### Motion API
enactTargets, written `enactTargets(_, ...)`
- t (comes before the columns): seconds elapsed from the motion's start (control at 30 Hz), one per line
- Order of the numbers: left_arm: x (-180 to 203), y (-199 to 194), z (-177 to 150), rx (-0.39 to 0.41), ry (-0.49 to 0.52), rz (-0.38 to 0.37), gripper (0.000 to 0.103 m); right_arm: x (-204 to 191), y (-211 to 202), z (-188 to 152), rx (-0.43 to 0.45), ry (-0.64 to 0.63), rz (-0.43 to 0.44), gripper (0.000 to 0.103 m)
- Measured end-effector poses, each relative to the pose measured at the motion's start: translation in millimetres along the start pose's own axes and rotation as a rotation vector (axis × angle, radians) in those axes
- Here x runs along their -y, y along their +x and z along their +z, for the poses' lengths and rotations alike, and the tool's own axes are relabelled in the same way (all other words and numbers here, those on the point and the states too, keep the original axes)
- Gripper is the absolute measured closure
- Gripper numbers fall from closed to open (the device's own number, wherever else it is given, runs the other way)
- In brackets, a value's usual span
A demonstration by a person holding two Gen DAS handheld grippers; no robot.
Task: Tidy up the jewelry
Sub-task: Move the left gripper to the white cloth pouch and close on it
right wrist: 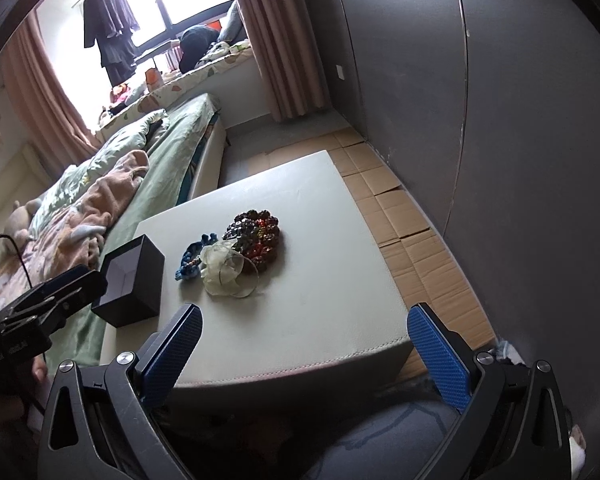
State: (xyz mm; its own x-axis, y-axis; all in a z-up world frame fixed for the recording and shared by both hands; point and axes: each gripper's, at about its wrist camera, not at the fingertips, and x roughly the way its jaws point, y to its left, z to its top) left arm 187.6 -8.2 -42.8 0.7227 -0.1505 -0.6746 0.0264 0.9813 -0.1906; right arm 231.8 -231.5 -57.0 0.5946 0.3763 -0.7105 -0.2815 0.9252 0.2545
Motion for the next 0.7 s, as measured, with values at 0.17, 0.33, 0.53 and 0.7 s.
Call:
enactTargets(0.17, -3, 31, 6, -0.064, 0.01, -0.017, 0.027, 6, 25, 5, -0.049, 0.017, 0.019, 0.007)
enactTargets(0.33, -12, 61, 10, -0.12, 0.002, -0.024, 0.038, 6, 51, 6, -0.099, 0.033, 0.066, 0.022)
enactTargets(0.53, -24, 95, 18, -0.186, 0.016, -0.034, 0.046, 6, 88, 5, -0.172, 0.079, 0.124, 0.039)
enactTargets(0.7, -29, 117, 22, -0.23, 0.038, -0.05, 0.05, -1, 113, 7, -0.205, 0.098, 0.165, 0.048)
